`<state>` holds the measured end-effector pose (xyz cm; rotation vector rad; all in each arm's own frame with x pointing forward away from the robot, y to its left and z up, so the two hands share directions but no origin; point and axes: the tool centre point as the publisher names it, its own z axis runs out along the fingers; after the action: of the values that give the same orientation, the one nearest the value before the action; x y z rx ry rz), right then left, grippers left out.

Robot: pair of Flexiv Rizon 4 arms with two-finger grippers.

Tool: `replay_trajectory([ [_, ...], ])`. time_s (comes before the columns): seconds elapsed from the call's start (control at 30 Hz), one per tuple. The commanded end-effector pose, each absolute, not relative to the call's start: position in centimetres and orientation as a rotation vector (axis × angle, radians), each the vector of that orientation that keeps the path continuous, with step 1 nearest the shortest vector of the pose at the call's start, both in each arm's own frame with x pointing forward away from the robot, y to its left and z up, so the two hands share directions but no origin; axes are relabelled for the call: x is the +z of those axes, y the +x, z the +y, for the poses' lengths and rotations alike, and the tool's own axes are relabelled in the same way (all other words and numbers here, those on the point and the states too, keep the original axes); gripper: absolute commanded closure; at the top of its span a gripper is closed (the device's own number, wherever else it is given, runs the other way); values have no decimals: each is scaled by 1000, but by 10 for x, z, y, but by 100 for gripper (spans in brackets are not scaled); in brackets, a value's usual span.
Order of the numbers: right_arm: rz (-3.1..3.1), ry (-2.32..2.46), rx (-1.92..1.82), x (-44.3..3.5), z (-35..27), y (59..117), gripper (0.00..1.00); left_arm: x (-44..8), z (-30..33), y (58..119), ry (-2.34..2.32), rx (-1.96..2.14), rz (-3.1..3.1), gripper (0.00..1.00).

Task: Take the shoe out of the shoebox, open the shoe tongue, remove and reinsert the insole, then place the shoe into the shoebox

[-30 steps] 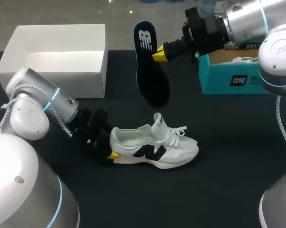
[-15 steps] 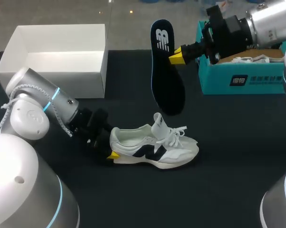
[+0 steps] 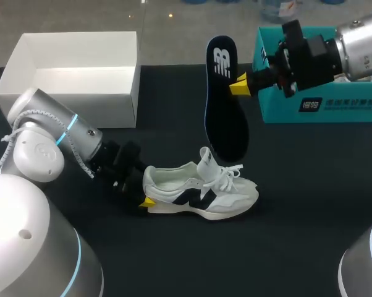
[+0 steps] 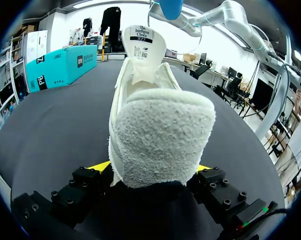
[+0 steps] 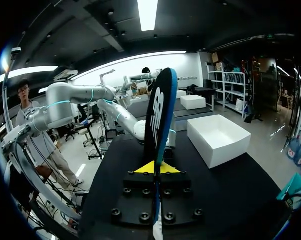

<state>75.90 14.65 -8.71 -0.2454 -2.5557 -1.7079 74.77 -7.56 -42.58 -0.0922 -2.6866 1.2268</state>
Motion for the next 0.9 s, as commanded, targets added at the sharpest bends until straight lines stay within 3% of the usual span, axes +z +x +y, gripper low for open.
replay_trajectory([
  [0.03,-2559,-248,-1709,-88,147,758,100,-428,-76,748,-93,1227,-2686,100],
  [0.9,-2419,-591,-1608,-53,105,685,100,-428,-76,748,-93,1227,-2686,100],
])
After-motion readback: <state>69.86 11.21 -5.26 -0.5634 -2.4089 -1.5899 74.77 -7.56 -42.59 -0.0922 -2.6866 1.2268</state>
